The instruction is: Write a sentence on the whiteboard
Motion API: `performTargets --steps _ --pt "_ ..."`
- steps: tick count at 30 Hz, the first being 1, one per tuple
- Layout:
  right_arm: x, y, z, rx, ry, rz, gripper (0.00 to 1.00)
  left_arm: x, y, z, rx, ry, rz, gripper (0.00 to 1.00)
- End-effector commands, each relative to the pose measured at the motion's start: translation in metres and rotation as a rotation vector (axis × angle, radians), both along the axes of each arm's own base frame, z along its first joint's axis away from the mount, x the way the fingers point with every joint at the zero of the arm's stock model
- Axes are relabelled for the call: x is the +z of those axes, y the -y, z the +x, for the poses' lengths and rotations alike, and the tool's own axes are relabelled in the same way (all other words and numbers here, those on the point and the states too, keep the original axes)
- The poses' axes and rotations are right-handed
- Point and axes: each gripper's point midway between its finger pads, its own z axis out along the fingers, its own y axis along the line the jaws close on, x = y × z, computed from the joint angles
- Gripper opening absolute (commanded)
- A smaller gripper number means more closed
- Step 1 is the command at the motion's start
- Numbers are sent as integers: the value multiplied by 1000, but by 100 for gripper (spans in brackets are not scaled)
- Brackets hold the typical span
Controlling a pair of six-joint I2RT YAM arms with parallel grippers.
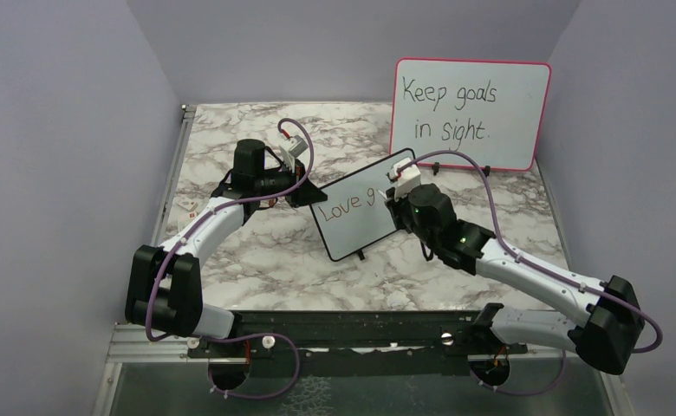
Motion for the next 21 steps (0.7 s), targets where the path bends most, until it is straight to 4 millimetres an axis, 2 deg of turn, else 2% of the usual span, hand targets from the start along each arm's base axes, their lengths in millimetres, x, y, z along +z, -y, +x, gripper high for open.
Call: performTargets --steps 1,11,21 --pt "5 0 10 -35 42 34 1 -55 -18 3 84 -68 172 0" --pt "7 -6 16 -25 50 49 0 -55 -17 4 82 -69 170 0" --pt "0 -5 21 -37 44 41 0 -55 -17 3 83 -70 171 0"
